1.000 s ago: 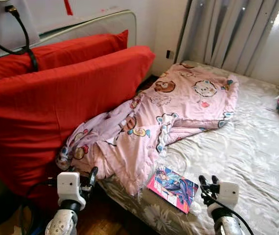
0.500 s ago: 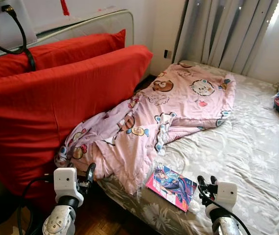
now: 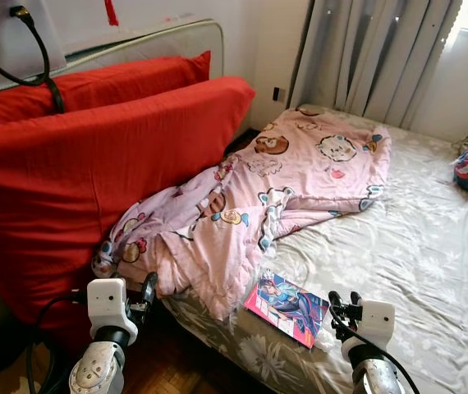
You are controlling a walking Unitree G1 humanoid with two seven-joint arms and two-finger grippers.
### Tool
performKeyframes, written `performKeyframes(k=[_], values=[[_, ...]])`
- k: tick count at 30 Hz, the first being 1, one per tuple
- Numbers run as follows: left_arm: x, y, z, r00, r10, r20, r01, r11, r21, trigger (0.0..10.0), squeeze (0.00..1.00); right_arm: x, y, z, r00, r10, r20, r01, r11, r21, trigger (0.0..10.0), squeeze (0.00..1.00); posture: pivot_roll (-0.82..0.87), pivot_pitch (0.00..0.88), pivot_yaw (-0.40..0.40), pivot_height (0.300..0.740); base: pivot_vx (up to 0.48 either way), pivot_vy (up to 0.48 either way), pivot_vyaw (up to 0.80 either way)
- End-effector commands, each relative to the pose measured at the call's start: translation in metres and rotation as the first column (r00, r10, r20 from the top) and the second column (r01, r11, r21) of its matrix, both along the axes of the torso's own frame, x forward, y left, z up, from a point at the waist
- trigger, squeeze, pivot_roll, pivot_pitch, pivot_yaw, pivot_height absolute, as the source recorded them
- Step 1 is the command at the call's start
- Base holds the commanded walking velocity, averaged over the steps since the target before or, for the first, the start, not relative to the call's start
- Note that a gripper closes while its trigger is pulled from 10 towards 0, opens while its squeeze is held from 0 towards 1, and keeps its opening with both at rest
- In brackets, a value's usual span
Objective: Clean up the room
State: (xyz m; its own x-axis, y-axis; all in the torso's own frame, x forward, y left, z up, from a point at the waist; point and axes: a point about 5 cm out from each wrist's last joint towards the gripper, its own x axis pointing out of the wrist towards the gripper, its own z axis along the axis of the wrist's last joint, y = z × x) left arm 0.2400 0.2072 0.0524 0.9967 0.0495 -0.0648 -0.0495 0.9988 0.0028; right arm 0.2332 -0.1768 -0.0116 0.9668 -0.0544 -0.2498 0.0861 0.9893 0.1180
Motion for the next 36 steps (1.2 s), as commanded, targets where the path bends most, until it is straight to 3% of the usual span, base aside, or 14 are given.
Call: performKeyframes(k=[1, 14, 17, 36], values=[[0.001, 0.002, 0.004, 1.0, 0.002, 0.006, -0.002, 1.0, 0.008, 10.0, 0.0, 0.003, 0.003, 0.001, 1.0, 0.015, -0.01, -0.015, 1.0, -0.002, 10.0, 0.0, 0.06, 0.0, -0.065, 0.681, 0.0, 0.0, 0.0], [0.002, -0.001, 0.006, 1.0, 0.001, 0.005, -0.001, 1.0, -0.001, 10.0, 0.0, 0.007, 0.009, 0.0, 0.999, 0.037, -0.036, -0.037, 0.999, 0.008, 10.0, 0.0, 0.07, 0.0, -0.065, 0.666, 0.0, 0.0, 0.0], [0.003, -0.002, 0.008, 1.0, -0.005, 0.009, 0.005, 1.0, -0.001, 10.0, 0.0, 0.008, 0.01, -0.001, 0.998, 0.04, -0.039, -0.04, 0.999, 0.008, 10.0, 0.0, 0.07, 0.0, -0.065, 0.646, 0.0, 0.0, 0.0], [0.004, -0.004, 0.008, 1.0, -0.011, -0.004, 0.011, 1.0, -0.002, 10.0, 0.0, 0.008, 0.013, 0.001, 0.999, 0.036, -0.022, -0.036, 0.999, 0.029, 10.0, 0.0, 0.07, 0.0, -0.06, 0.646, 0.0, 0.0, 0.0]])
